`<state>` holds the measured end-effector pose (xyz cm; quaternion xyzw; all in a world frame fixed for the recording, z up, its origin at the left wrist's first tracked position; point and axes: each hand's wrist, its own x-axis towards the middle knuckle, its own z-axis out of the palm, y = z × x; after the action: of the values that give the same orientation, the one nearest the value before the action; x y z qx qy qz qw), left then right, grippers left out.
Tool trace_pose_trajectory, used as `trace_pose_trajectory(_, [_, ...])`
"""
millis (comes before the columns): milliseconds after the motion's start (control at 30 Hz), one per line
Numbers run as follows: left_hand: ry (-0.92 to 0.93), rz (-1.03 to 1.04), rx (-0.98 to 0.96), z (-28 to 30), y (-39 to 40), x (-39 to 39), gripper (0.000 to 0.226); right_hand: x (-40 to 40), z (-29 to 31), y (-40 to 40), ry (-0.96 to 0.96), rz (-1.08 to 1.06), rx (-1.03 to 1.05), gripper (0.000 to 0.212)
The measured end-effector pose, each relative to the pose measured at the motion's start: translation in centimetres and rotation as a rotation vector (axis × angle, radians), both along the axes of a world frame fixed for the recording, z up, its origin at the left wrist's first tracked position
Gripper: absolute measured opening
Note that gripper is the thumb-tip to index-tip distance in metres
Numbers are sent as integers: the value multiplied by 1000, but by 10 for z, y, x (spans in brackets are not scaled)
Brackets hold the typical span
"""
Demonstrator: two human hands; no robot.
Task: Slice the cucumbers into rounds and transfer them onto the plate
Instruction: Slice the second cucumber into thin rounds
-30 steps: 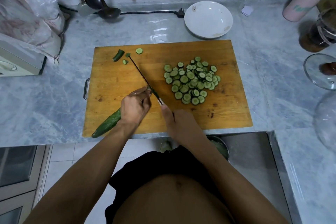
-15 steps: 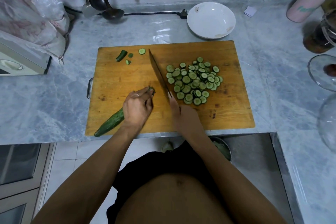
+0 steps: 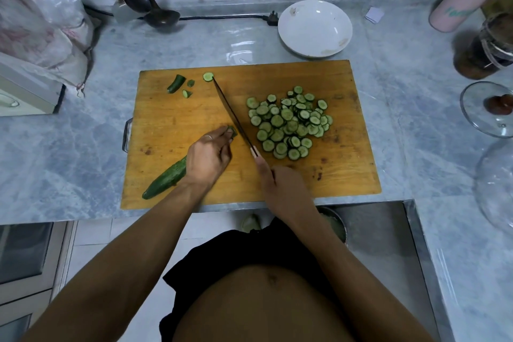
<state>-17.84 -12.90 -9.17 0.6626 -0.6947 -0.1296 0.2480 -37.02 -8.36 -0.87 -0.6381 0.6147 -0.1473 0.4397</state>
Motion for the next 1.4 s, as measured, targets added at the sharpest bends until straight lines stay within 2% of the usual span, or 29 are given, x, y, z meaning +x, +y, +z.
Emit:
trace_pose_trajectory(200, [-53,29,30,4,1,-4,33,4,6,2,-13,25,21,64])
trace_pose_trajectory(433, [-16,58,62,6,1,-3,27,7,13,7,-20,83,-16,64])
trace_pose_trajectory(933, [68,69,76,12,2,-6,24,1,11,2,-21,44,35,64])
trace_pose_trajectory(1167, [45,47,102,6,0,-2,28,1,8,-2,7,84,23,64])
trace_pose_trajectory(1300, [78,55,94,4,-1,-2,40,9,5,-6,19,139,15,56])
trace_pose_trajectory(1400, [81,55,91,4,-1,-4,35,15,-5,-17,25,88,91,64])
